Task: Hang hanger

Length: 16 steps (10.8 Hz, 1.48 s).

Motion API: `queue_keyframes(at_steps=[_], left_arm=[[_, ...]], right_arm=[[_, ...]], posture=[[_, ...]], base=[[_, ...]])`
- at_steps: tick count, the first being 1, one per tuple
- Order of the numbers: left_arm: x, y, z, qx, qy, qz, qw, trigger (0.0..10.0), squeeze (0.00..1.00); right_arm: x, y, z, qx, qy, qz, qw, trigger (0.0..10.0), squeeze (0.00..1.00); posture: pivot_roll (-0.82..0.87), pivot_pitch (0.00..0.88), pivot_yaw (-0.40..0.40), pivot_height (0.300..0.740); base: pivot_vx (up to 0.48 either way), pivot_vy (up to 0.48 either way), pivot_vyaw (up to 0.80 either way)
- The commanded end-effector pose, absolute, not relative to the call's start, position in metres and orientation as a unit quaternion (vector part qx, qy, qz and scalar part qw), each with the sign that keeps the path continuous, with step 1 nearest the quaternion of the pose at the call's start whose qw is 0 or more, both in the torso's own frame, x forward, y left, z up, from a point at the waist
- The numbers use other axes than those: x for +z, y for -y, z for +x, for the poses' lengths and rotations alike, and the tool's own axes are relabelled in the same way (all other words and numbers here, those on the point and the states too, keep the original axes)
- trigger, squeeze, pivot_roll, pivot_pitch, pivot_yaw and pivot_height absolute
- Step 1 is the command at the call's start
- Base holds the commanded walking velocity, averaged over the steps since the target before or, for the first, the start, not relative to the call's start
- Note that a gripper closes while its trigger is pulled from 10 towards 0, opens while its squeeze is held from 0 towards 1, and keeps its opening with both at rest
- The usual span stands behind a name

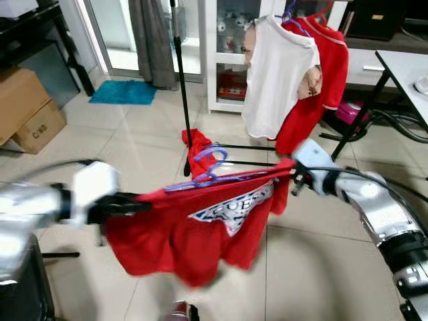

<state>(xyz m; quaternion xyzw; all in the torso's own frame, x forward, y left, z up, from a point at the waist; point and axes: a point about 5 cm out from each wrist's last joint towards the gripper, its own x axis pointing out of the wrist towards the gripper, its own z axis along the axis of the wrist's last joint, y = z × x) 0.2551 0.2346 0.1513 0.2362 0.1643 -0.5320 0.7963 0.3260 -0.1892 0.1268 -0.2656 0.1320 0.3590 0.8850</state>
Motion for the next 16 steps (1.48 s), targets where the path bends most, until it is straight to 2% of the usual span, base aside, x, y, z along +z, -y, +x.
queue_keyframes(at_steps=[1, 5, 6, 7, 8, 10, 11, 12, 13, 14, 15, 16], left_arm=[[0.151, -0.239, 0.260, -0.515, -0.174, 0.259, 0.799, 0.0, 0.00], [0.159, -0.230, 0.285, -0.484, -0.113, 0.251, 0.831, 0.0, 0.00], [0.164, -0.226, 0.290, -0.485, -0.090, 0.239, 0.836, 0.0, 0.00], [0.166, -0.222, 0.291, -0.493, -0.082, 0.230, 0.835, 0.0, 0.00], [0.167, -0.221, 0.292, -0.500, -0.078, 0.227, 0.832, 0.0, 0.00], [0.168, -0.222, 0.293, -0.505, -0.077, 0.227, 0.829, 0.0, 0.00], [0.168, -0.220, 0.293, -0.510, -0.077, 0.228, 0.826, 0.0, 0.00], [0.168, -0.219, 0.294, -0.510, -0.076, 0.229, 0.826, 0.0, 0.00], [0.170, -0.220, 0.296, -0.509, -0.073, 0.231, 0.826, 0.0, 0.00], [0.171, -0.220, 0.297, -0.509, -0.072, 0.233, 0.825, 0.0, 0.00], [0.171, -0.220, 0.297, -0.516, -0.077, 0.247, 0.816, 0.0, 0.00], [0.171, -0.220, 0.297, -0.519, -0.079, 0.251, 0.813, 0.0, 0.00]], right_arm=[[0.128, 0.192, 0.322, 0.363, -0.144, -0.280, 0.877, 0.0, 0.00], [0.113, 0.191, 0.299, 0.382, -0.194, -0.281, 0.859, 0.0, 0.00], [0.107, 0.180, 0.297, 0.369, -0.187, -0.276, 0.868, 8.9, 0.00], [0.110, 0.166, 0.299, 0.374, -0.165, -0.240, 0.880, 10.0, 0.00], [0.125, 0.155, 0.302, 0.385, -0.120, -0.206, 0.892, 10.0, 1.00], [0.141, 0.144, 0.300, 0.414, -0.072, -0.168, 0.892, 10.0, 1.00], [0.152, 0.132, 0.293, 0.459, -0.038, -0.120, 0.879, 10.0, 1.00], [0.151, 0.127, 0.286, 0.490, -0.048, -0.105, 0.864, 10.0, 1.00], [0.144, 0.120, 0.272, 0.538, -0.065, -0.104, 0.834, 10.0, 1.00], [0.134, 0.122, 0.271, 0.529, -0.083, -0.151, 0.831, 10.0, 1.00], [0.121, 0.131, 0.281, 0.480, -0.108, -0.243, 0.836, 10.0, 1.00], [0.121, 0.131, 0.282, 0.476, -0.112, -0.250, 0.836, 10.0, 1.00]], posture=[[0.03, 0.000, 0.061, 0.740], [0.02, 0.000, 0.066, 0.740], [0.02, 0.000, 0.064, 0.740], [0.02, 0.000, 0.064, 0.740], [0.02, 0.000, 0.067, 0.740], [0.03, 0.000, 0.065, 0.740], [0.03, 0.000, 0.065, 0.740], [0.03, 0.000, 0.065, 0.740], [0.03, 0.000, 0.063, 0.740], [0.03, 0.000, 0.064, 0.740], [0.03, 0.000, 0.065, 0.740], [0.03, 0.000, 0.065, 0.740]], base=[[0.000, 0.000, 0.00], [0.000, 0.000, 0.00], [0.000, 0.000, 0.00], [0.000, 0.000, 0.00], [0.000, 0.000, 0.00], [0.000, 0.000, 0.00], [0.000, 0.000, 0.00], [0.000, 0.000, 0.00], [0.000, 0.000, 0.00], [0.000, 0.000, 0.00], [0.000, 0.000, 0.00], [0.000, 0.000, 0.00]])
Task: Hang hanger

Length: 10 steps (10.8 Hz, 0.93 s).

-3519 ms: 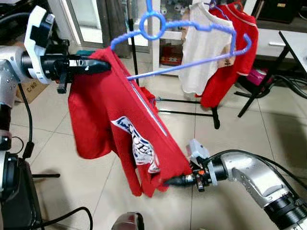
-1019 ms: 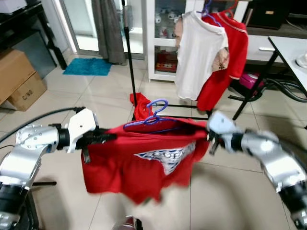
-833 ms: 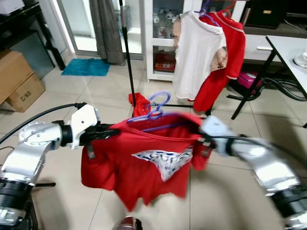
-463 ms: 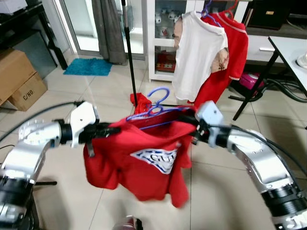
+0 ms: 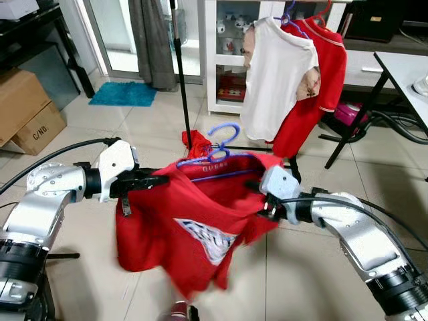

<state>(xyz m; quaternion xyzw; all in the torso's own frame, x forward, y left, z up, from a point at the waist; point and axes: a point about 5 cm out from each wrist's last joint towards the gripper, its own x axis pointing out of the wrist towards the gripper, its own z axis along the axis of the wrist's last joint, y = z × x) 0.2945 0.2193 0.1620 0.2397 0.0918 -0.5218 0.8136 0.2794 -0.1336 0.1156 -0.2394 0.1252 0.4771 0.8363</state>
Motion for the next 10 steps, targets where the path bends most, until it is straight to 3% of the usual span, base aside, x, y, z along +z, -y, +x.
queue_keyframes(at_steps=[1, 3, 6, 7, 8, 10], left_arm=[[0.170, -0.219, 0.297, -0.528, -0.085, 0.266, 0.802, 0.0, 0.00], [0.170, -0.217, 0.297, -0.541, -0.090, 0.285, 0.786, 0.0, 0.00], [0.168, -0.212, 0.299, -0.547, -0.091, 0.302, 0.775, 0.0, 0.00], [0.168, -0.211, 0.303, -0.535, -0.088, 0.308, 0.782, 0.0, 0.00], [0.168, -0.210, 0.304, -0.533, -0.086, 0.312, 0.782, 0.0, 0.00], [0.169, -0.205, 0.305, -0.535, -0.071, 0.306, 0.785, 0.0, 0.00]], right_arm=[[0.124, 0.130, 0.283, 0.483, -0.125, -0.271, 0.823, 10.0, 1.00], [0.124, 0.124, 0.282, 0.513, -0.135, -0.295, 0.795, 10.0, 1.00], [0.118, 0.116, 0.266, 0.598, -0.184, -0.313, 0.715, 10.0, 1.00], [0.123, 0.113, 0.275, 0.572, -0.178, -0.322, 0.733, 10.0, 1.00], [0.124, 0.118, 0.279, 0.562, -0.190, -0.357, 0.722, 10.0, 1.00], [0.127, 0.118, 0.278, 0.572, -0.183, -0.347, 0.721, 10.0, 1.00]], posture=[[0.03, 0.000, 0.067, 0.740], [0.03, 0.000, 0.065, 0.740], [0.03, 0.000, 0.064, 0.740], [0.02, 0.000, 0.062, 0.740], [0.02, 0.000, 0.061, 0.740], [0.02, 0.000, 0.058, 0.740]], base=[[0.000, 0.000, 0.00], [0.000, 0.000, 0.00], [0.000, 0.000, 0.00], [0.000, 0.000, 0.00], [0.000, 0.000, 0.00], [0.000, 0.000, 0.00]])
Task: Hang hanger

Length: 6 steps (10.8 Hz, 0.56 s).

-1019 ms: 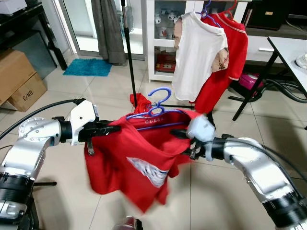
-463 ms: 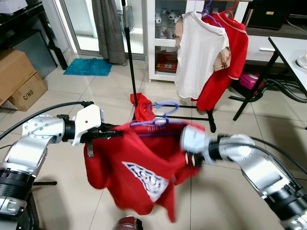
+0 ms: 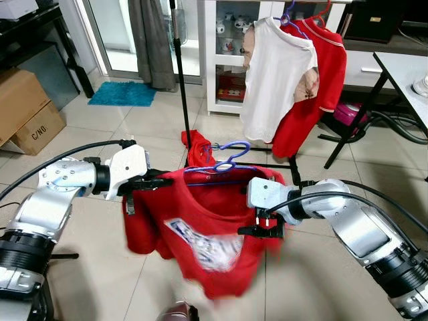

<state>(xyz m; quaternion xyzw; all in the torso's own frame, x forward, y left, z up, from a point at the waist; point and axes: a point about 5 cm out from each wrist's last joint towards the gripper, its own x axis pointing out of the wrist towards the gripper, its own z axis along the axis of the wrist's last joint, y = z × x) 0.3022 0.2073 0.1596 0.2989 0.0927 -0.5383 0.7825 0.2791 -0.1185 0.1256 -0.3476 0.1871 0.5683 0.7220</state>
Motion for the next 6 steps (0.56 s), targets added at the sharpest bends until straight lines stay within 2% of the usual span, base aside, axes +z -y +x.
queue_keyframes(at_steps=[1, 2, 3, 4, 5, 6], left_arm=[[0.170, -0.205, 0.305, -0.536, -0.064, 0.302, 0.786, 0.0, 0.00], [0.170, -0.210, 0.305, -0.536, -0.064, 0.303, 0.785, 0.0, 0.00], [0.172, -0.214, 0.304, -0.536, -0.064, 0.303, 0.786, 0.0, 0.00], [0.173, -0.215, 0.304, -0.538, -0.059, 0.301, 0.785, 0.0, 0.00], [0.175, -0.215, 0.303, -0.541, -0.049, 0.297, 0.785, 0.0, 0.00], [0.176, -0.214, 0.302, -0.547, -0.039, 0.288, 0.785, 0.0, 0.00]], right_arm=[[0.135, 0.113, 0.274, 0.591, -0.158, -0.318, 0.724, 10.0, 1.00], [0.166, 0.108, 0.265, 0.632, -0.085, -0.226, 0.736, 10.0, 1.00], [0.188, 0.118, 0.262, 0.640, -0.052, -0.184, 0.744, 10.0, 1.00], [0.197, 0.127, 0.263, 0.637, -0.042, -0.177, 0.749, 10.0, 1.00], [0.207, 0.136, 0.266, 0.620, -0.035, -0.162, 0.766, 10.0, 1.00], [0.211, 0.146, 0.271, 0.591, -0.042, -0.171, 0.787, 10.0, 0.41]], posture=[[0.02, 0.000, 0.056, 0.740], [0.02, 0.000, 0.054, 0.740], [0.02, 0.000, 0.055, 0.740], [0.02, 0.000, 0.054, 0.740], [0.02, 0.000, 0.054, 0.740], [0.01, 0.000, 0.053, 0.740]], base=[[0.000, 0.000, 0.00], [0.000, 0.000, 0.00], [0.000, 0.000, 0.00], [0.000, 0.000, 0.00], [0.000, 0.000, 0.00], [0.000, 0.000, 0.00]])
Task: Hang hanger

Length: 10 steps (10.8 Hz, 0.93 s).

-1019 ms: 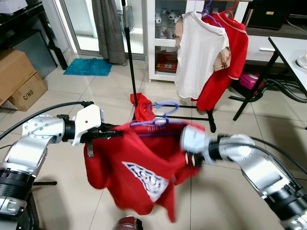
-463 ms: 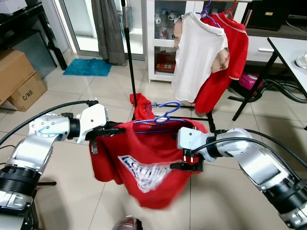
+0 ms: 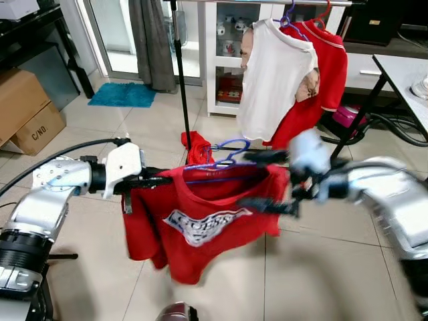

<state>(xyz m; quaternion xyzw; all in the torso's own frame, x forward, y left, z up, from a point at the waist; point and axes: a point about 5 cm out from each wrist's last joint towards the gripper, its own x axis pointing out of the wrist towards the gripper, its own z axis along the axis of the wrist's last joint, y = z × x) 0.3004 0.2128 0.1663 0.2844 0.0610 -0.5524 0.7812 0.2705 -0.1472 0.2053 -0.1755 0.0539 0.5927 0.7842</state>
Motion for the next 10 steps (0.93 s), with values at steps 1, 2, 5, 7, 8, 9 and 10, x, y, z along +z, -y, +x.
queue_keyframes(at_steps=[1, 2, 5, 7, 8, 9, 10], left_arm=[[0.176, -0.215, 0.300, -0.551, -0.036, 0.281, 0.785, 0.0, 0.00], [0.175, -0.217, 0.299, -0.545, -0.036, 0.274, 0.792, 0.0, 0.00], [0.176, -0.217, 0.306, -0.479, -0.014, 0.235, 0.846, 0.0, 0.00], [0.174, -0.210, 0.305, -0.472, -0.002, 0.220, 0.854, 0.0, 0.00], [0.174, -0.209, 0.306, -0.468, 0.001, 0.216, 0.857, 0.0, 0.00], [0.173, -0.206, 0.306, -0.468, 0.002, 0.215, 0.857, 0.0, 0.00], [0.174, -0.203, 0.305, -0.468, 0.004, 0.212, 0.858, 0.0, 0.00]], right_arm=[[0.209, 0.156, 0.273, 0.571, -0.062, -0.196, 0.795, 10.0, 0.00], [0.203, 0.169, 0.281, 0.520, -0.090, -0.239, 0.815, 10.0, 0.00], [0.180, 0.167, 0.295, 0.351, -0.144, -0.130, 0.916, 10.0, 0.00], [0.173, 0.151, 0.288, 0.310, -0.145, -0.052, 0.938, 10.0, 0.00], [0.171, 0.146, 0.288, 0.293, -0.145, -0.042, 0.944, 10.0, 0.00], [0.169, 0.140, 0.291, 0.253, -0.142, -0.031, 0.956, 10.0, 0.00], [0.169, 0.139, 0.296, 0.209, -0.133, -0.032, 0.968, 7.0, 0.00]], posture=[[0.01, 0.000, 0.054, 0.740], [0.01, 0.000, 0.055, 0.740], [0.02, 0.000, 0.052, 0.740], [0.02, 0.000, 0.055, 0.740], [0.02, 0.000, 0.057, 0.740], [0.02, 0.000, 0.058, 0.740], [0.02, 0.000, 0.060, 0.740]], base=[[0.000, 0.000, 0.00], [0.000, 0.000, 0.00], [0.000, 0.000, 0.00], [0.000, 0.000, 0.00], [0.000, 0.000, 0.00], [0.000, 0.000, 0.00], [0.000, 0.000, 0.00]])
